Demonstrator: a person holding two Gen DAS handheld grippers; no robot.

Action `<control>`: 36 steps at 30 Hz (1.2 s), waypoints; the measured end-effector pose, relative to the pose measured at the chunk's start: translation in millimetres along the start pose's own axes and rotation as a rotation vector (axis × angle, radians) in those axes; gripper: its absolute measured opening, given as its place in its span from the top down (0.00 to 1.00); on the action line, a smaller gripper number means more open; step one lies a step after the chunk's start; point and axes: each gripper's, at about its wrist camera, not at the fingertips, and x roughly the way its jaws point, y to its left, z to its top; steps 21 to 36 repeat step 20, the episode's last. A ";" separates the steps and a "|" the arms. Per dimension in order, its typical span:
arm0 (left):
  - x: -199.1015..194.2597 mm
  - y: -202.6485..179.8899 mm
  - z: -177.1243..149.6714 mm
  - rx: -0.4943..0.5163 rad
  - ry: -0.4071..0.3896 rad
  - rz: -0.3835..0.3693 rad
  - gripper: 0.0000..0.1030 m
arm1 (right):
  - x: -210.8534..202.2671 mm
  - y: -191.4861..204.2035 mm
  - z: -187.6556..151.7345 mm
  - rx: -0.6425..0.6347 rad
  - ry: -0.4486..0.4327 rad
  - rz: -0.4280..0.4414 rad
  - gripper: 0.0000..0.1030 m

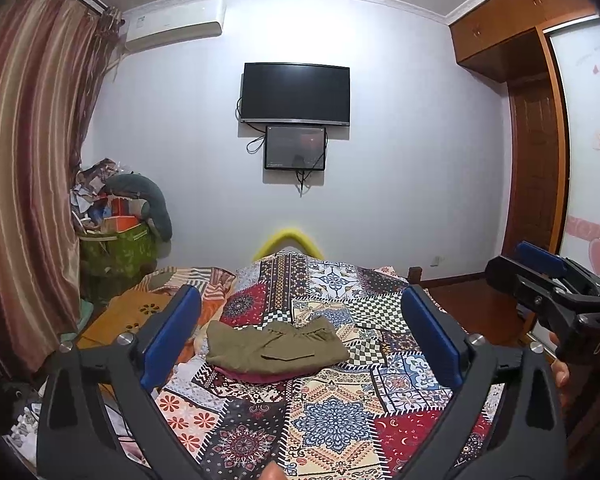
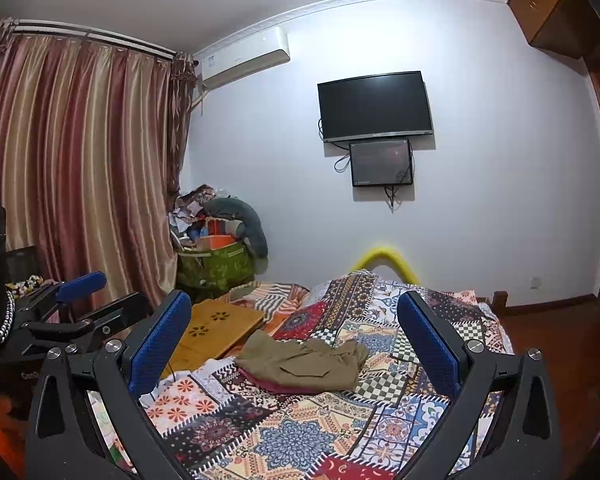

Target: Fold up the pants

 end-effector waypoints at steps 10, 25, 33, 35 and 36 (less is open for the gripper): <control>-0.1 0.3 -0.3 -0.004 0.003 -0.013 0.02 | 0.8 -1.1 0.0 0.004 0.013 0.001 0.00; 1.1 2.9 -1.6 -0.008 0.000 -0.015 0.02 | 3.2 -0.2 -1.5 -0.001 0.022 0.004 0.00; 1.1 2.9 -1.6 -0.008 0.000 -0.015 0.02 | 3.2 -0.2 -1.5 -0.001 0.022 0.004 0.00; 1.1 2.9 -1.6 -0.008 0.000 -0.015 0.02 | 3.2 -0.2 -1.5 -0.001 0.022 0.004 0.00; 1.1 2.9 -1.6 -0.008 0.000 -0.015 0.02 | 3.2 -0.2 -1.5 -0.001 0.022 0.004 0.00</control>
